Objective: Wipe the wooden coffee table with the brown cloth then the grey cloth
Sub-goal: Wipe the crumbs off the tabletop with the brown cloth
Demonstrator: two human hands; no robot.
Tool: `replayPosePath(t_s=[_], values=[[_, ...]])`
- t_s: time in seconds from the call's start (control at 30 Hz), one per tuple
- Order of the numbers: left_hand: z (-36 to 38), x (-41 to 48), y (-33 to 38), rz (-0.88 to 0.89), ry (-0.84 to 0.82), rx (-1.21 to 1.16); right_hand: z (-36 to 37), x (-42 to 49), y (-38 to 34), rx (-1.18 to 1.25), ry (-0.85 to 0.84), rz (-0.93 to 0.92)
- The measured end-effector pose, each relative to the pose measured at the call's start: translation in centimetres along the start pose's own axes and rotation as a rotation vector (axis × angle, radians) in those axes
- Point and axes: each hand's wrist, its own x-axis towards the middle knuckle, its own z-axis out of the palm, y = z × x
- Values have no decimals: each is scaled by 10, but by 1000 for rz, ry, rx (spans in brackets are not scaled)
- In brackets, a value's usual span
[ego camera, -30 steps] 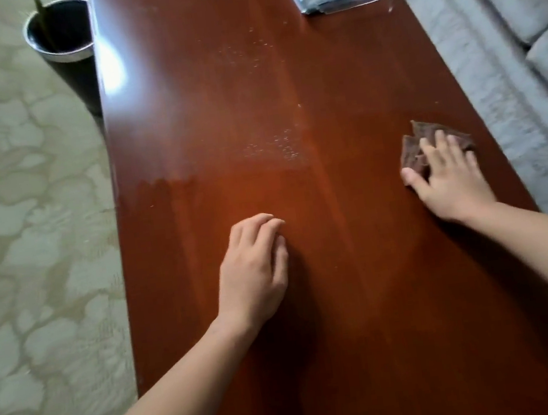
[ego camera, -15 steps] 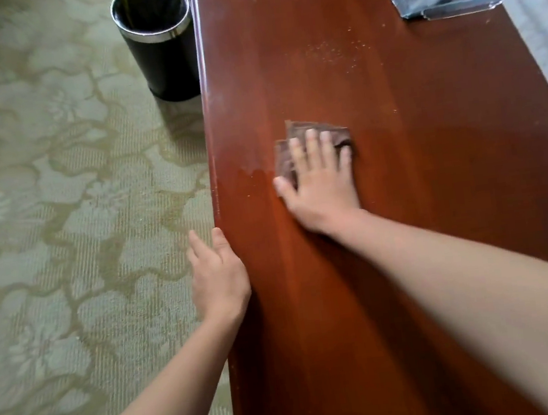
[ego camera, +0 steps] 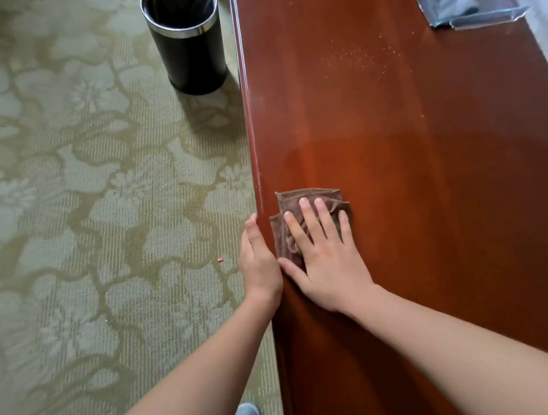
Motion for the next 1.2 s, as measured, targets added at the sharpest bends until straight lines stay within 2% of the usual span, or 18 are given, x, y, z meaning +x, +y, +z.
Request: replayPosePath(t_s=[0.1, 0.33, 0.43, 0.6, 0.7, 0.87, 1.0, 1.1, 1.2], values=[[-14, 4, 3, -87, -97, -74, -9, 35, -25, 32, 25, 105], [-32, 10, 6, -189, -314, -12, -47, 158, -33, 80, 47, 260], [-38, 11, 8, -199, -345, 0, -42, 141, -36, 67, 56, 257], [-38, -2, 19, -199, -352, 33, -13, 52, -48, 66, 41, 219], [-38, -8, 29, -224, -364, 20, 7, 9, -59, 43, 43, 256], [-44, 8, 38, -194, -398, 20, 10, 6, -62, 51, 15, 284], [-43, 48, 52, -216, -416, 1, -15, 56, -53, 75, -15, 292], [-36, 94, 71, -251, -479, -27, -42, 146, -42, 81, 63, 378], [-43, 124, 88, -296, -571, 24, -70, 220, -26, 99, 17, 390]])
